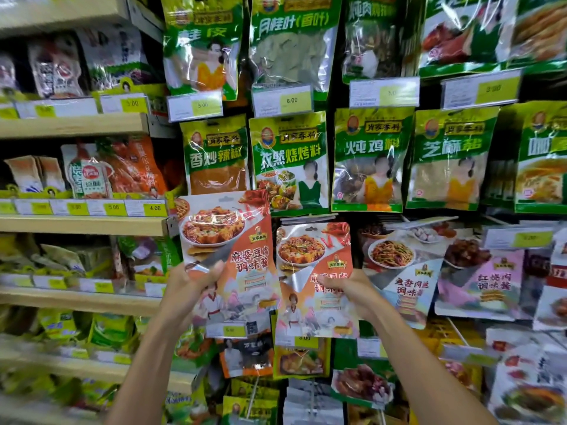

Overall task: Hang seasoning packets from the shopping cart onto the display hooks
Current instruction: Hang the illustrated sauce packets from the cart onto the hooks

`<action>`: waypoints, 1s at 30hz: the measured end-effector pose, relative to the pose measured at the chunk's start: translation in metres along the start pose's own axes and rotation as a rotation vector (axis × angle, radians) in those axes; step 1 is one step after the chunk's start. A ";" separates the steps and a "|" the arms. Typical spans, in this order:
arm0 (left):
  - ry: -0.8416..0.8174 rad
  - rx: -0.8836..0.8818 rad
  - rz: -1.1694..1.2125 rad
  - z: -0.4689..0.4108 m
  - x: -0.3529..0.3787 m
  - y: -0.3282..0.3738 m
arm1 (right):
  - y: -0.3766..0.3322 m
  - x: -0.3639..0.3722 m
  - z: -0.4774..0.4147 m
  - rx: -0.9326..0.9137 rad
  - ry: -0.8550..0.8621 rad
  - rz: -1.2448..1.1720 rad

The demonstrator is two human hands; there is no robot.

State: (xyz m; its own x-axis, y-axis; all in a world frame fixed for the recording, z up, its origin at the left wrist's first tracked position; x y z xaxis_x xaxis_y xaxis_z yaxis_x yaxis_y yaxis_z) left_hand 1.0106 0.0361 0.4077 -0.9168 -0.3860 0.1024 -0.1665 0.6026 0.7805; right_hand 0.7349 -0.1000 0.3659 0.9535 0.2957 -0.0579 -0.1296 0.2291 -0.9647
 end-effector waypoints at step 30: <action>-0.121 0.000 0.077 0.002 0.019 0.011 | 0.021 0.021 0.032 -0.316 0.568 0.051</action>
State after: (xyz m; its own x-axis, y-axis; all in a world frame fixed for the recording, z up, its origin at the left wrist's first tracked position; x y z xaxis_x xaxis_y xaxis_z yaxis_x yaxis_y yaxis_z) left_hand 0.9905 0.0362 0.4169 -0.9639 -0.2519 0.0866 -0.0945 0.6272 0.7731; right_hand 0.7435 -0.0593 0.3523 0.9547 -0.2576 -0.1491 -0.1753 -0.0817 -0.9811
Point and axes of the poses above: each hand's wrist, its own z-axis away from the middle knuckle, its own x-axis out of the palm, y = z × x, the point moved 2 cm from there along -z, towards the middle knuckle, and after that the axes turned 15 degrees about x, right-handed, at the moved point
